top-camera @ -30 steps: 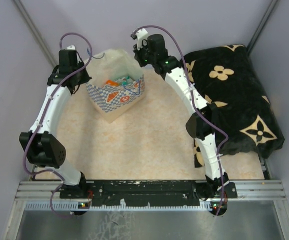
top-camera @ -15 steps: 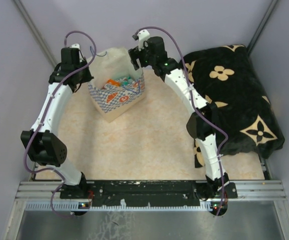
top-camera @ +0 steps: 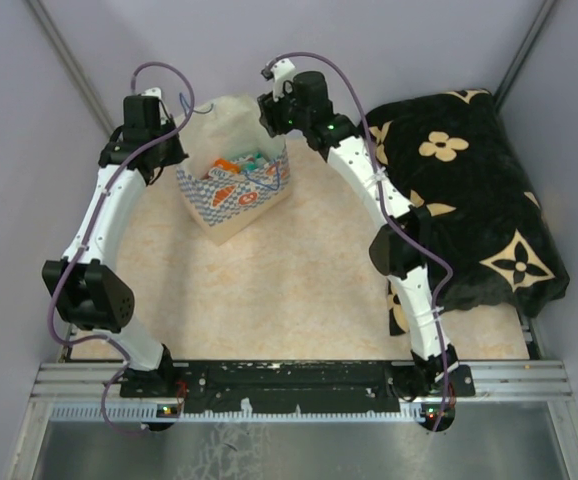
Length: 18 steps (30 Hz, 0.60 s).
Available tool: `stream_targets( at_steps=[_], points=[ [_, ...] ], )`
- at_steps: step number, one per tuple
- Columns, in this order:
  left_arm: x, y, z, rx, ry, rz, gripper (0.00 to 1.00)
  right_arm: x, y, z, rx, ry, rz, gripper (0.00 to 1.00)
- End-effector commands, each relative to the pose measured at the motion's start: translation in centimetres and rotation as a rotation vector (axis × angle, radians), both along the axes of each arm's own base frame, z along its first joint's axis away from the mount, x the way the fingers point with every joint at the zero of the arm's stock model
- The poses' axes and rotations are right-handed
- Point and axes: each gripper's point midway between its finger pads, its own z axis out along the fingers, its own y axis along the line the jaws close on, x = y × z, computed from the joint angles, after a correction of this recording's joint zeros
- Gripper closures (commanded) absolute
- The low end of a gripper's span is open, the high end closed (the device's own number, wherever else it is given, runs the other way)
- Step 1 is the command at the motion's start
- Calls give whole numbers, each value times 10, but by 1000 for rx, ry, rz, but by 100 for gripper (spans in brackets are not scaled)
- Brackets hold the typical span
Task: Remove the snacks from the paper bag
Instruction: Adjust the paper bag at the center of the board.
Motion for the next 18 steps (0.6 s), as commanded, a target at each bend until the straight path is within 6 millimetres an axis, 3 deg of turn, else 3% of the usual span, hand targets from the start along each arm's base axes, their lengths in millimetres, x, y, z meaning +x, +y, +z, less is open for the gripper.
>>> stream_targets(
  at_steps=[1,7,11,14,18],
  points=[
    [13,-11,19,-5,-70,-34,100,-4,13,8,25,-18,44,49],
    [14,-14,17,-9,-65,-40,100,-2,12,-1,-2,-15,43,50],
    [14,-18,16,-7,-62,-47,100,-1,12,-10,-23,-4,48,56],
    [14,-21,12,-1,-51,-47,100,-2,11,-20,-45,11,54,69],
    [16,-26,8,8,-49,-58,100,-1,6,-17,-60,0,32,100]
  ],
)
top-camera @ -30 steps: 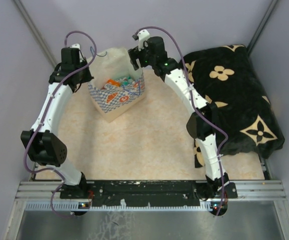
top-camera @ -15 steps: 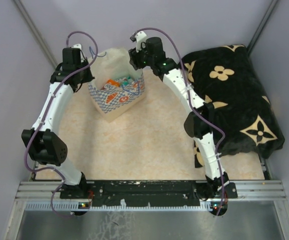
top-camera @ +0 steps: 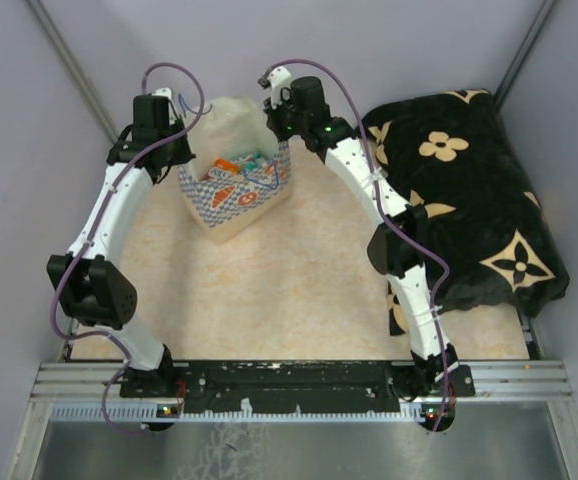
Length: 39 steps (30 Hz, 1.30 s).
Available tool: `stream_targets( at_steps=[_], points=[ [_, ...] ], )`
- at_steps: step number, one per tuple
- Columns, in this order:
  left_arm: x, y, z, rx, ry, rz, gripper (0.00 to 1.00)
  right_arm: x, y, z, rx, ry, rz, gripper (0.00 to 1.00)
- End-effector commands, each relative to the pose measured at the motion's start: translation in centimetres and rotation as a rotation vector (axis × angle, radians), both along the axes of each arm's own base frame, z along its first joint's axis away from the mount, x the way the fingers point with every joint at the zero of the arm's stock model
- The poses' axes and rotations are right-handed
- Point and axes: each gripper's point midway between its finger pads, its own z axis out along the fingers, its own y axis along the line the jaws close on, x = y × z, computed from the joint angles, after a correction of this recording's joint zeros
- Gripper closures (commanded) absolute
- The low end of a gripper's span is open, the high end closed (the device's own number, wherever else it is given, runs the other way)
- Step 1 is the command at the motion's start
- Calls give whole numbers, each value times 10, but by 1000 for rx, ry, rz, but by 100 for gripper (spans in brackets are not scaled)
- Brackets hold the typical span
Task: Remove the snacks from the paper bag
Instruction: Adjust the paper bag at the center of the board.
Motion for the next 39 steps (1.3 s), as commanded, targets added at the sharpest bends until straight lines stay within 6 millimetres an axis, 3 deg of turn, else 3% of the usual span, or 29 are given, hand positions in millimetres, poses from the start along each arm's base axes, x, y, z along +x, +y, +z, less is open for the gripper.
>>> stream_targets(
  at_steps=[1,5,11,15,18,22,24,28,31,34,36,39],
  points=[
    [12,-14,15,7,-60,-37,100,0,0,19,-1,-56,-14,100],
    [19,-26,23,9,-89,-70,100,-1,-16,46,11,-111,-84,100],
    [10,-59,79,23,-192,-162,100,-27,-47,88,56,-140,-181,100],
    [-8,-75,109,25,-253,-214,100,-52,-66,92,88,-124,-215,100],
    [-20,-78,111,26,-251,-235,100,-73,-81,77,97,-70,-244,100],
    [-31,-79,107,24,-241,-253,100,-102,-100,82,145,-51,-280,100],
    [-33,-80,106,20,-235,-258,100,-125,-114,108,199,-85,-286,100],
    [-29,-88,106,11,-235,-284,100,-144,-124,118,237,-112,-279,100],
    [-13,-94,96,22,-210,-291,100,-137,-127,112,215,-115,-308,100],
    [11,-100,85,44,-199,-291,100,-117,-121,106,185,-121,-323,100],
    [33,-102,77,70,-194,-272,100,-93,-113,98,167,-113,-332,100],
    [68,-104,93,111,-262,-244,100,-53,-105,95,139,-104,-359,100]
  ],
)
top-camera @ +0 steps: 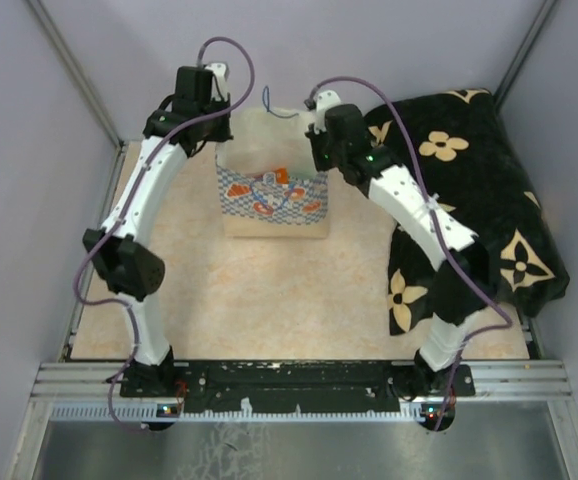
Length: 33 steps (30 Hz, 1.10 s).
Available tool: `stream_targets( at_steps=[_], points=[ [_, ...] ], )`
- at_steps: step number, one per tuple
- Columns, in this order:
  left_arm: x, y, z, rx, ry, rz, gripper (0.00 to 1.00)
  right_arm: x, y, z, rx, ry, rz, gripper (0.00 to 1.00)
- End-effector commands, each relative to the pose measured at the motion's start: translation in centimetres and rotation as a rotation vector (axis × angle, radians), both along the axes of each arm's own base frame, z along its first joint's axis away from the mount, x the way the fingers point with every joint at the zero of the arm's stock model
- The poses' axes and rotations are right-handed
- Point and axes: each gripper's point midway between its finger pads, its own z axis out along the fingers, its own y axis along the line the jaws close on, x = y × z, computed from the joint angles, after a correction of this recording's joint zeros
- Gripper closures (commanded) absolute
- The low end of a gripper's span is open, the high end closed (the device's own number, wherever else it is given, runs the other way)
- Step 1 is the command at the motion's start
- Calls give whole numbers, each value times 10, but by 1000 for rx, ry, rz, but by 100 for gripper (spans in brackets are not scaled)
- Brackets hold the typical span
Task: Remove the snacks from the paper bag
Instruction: Adjust the paper bag at the center of the board.
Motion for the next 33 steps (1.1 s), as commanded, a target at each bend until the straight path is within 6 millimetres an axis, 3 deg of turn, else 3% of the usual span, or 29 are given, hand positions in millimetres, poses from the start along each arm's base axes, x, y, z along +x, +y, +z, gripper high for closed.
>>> stream_targets(
  at_steps=[1,2,3,5,6,10,14,15,18,22,29,33],
  points=[
    [63,-9,63,3,-268,22,100,76,20,98,117,-285,-48,100],
    [73,-10,69,13,-303,25,100,88,19,102,110,-290,-62,100],
    [81,-10,77,16,-349,30,100,99,17,125,123,-331,-79,100],
    [93,-11,97,13,-453,41,100,113,16,145,125,-373,-100,100],
    [95,-10,108,7,-507,42,100,120,18,145,117,-381,-108,100],
    [75,-12,140,-1,-664,14,100,109,18,165,153,-412,-79,100],
    [22,-13,118,7,-783,-43,100,77,13,115,206,-373,-65,100],
    [-2,-9,124,-12,-841,-52,100,67,12,101,238,-380,-58,100],
    [-43,-1,83,-48,-883,-61,100,29,3,85,342,-450,-38,99],
    [-89,2,28,-84,-892,-80,100,-8,-10,39,406,-439,-50,94],
    [-125,-14,-12,-75,-885,-114,99,-44,-45,-27,456,-380,-179,94],
    [-138,-28,-28,-34,-886,-119,94,-57,-62,-57,457,-344,-246,86]
  ],
)
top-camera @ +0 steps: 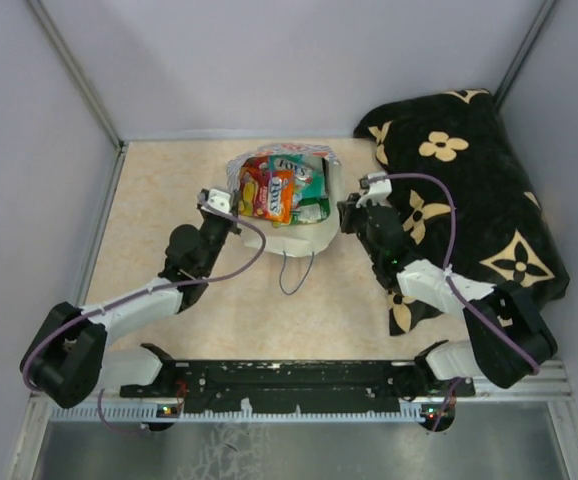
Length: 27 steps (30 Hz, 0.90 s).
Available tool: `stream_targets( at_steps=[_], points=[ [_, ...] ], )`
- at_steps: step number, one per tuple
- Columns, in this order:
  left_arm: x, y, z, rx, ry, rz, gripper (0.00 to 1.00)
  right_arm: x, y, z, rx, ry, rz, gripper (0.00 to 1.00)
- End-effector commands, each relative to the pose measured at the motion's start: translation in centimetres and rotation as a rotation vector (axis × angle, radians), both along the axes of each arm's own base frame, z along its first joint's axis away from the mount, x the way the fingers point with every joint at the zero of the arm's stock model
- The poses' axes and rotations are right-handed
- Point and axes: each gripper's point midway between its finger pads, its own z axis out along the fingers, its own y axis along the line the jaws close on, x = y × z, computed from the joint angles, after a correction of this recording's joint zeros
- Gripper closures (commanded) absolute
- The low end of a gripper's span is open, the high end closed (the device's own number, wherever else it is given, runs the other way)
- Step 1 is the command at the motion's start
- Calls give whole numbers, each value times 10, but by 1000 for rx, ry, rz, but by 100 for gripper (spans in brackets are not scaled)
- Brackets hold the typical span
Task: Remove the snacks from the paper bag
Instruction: Adjust the paper bag at the center of the board.
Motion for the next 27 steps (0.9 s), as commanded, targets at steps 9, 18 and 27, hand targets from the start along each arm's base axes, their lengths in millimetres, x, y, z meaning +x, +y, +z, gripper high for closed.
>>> stream_targets(
  at_steps=[9,18,27],
  points=[
    [-36,-36,20,99,12,-25,0,0,-38,-4,76,-38,-227,88],
    [-152,-96,58,275,176,-753,0,12,-55,-34,124,36,-276,93],
    [-237,-91,87,270,-114,-1097,1,17,-76,-54,173,83,-315,92]
  ],
)
